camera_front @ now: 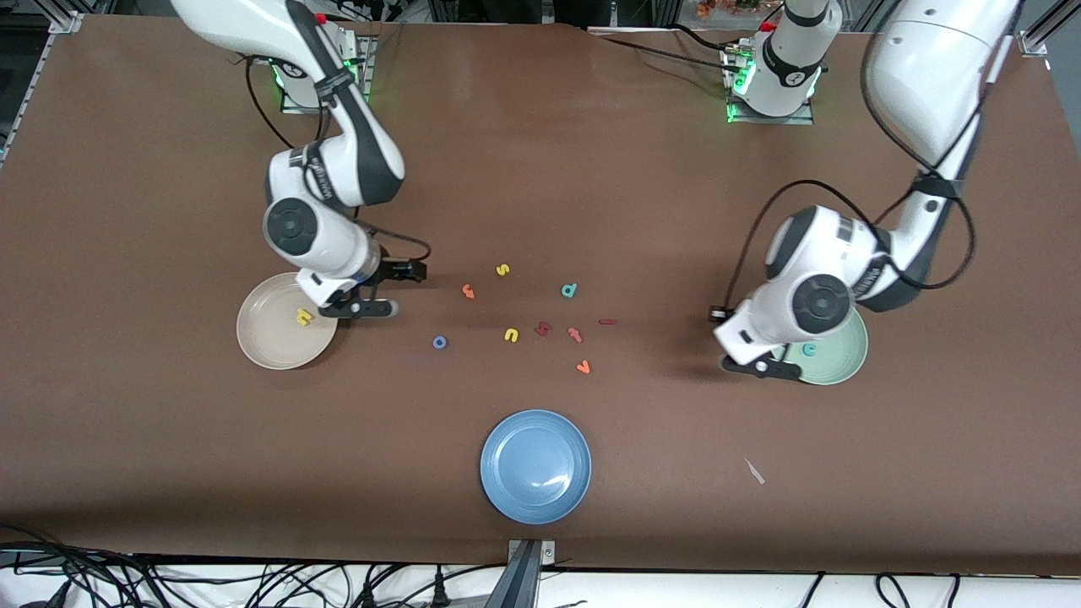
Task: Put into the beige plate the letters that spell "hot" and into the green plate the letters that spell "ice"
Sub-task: 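Drop the orange e on the green plate while the right gripper reaches, then grasp the orange t with the right gripper while the left gripper reaches, then drop the orange t on the cream plate while the left gripper grasps pink, then drop the pink bar on the green plate while the right gripper reaches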
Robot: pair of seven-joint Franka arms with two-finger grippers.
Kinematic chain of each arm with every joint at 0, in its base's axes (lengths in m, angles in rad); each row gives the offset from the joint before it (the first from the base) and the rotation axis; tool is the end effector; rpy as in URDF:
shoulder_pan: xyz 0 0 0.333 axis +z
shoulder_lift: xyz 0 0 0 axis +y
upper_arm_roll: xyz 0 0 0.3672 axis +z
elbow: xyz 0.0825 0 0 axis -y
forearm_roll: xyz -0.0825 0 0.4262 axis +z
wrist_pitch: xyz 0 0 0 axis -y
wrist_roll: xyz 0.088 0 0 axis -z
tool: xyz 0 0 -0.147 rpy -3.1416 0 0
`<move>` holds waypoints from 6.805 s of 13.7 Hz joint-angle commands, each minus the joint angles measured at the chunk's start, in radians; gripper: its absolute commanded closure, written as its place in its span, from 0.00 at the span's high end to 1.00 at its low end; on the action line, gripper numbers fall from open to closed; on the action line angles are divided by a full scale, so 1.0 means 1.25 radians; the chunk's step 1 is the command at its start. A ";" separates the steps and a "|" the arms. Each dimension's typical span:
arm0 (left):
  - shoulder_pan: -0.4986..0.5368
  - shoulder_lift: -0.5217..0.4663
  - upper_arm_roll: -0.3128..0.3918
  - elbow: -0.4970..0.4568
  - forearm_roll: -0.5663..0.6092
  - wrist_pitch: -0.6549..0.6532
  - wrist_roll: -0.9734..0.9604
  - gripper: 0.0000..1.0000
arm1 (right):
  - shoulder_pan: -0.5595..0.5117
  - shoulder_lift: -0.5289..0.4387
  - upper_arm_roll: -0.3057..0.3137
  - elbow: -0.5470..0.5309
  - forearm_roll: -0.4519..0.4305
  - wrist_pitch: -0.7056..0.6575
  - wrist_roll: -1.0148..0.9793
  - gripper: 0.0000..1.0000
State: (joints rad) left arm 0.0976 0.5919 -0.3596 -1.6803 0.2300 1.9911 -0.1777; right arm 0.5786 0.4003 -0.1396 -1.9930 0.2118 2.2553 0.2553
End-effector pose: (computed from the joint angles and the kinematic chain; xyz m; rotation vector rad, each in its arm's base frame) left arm 0.6868 -0.1394 0.2346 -3.0640 0.2631 0.3580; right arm 0.5715 0.2833 0.2277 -3.0817 -0.0709 0.2419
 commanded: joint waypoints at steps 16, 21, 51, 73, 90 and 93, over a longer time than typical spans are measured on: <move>0.164 0.070 0.007 -0.072 0.098 0.000 0.127 0.11 | 0.141 0.207 -0.004 0.192 -0.038 0.039 -0.050 0.98; 0.162 0.055 -0.001 -0.063 0.096 -0.024 0.126 1.00 | 0.141 0.220 -0.004 0.200 -0.038 0.040 -0.085 0.76; -0.105 0.174 -0.215 -0.014 0.267 0.302 0.476 0.78 | 0.137 0.138 -0.129 0.183 -0.037 -0.113 -0.285 0.04; -0.123 0.221 -0.213 0.010 0.347 0.303 0.474 0.13 | 0.068 0.090 -0.265 0.134 0.068 -0.145 -0.527 1.00; 0.132 0.065 -0.288 0.011 0.301 -0.058 0.597 0.00 | 0.149 0.237 -0.145 0.242 0.118 0.119 -0.246 0.99; 0.236 0.066 -0.288 0.004 0.302 -0.058 0.754 0.00 | 0.149 0.254 -0.144 0.243 0.115 0.136 -0.247 0.92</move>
State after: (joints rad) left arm 0.3156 0.6932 -0.7112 -1.6471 0.6252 1.9228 0.6408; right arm 0.7721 0.6870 -0.3278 -1.7161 0.3364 2.4108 -0.0531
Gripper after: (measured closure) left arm 0.930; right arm 0.026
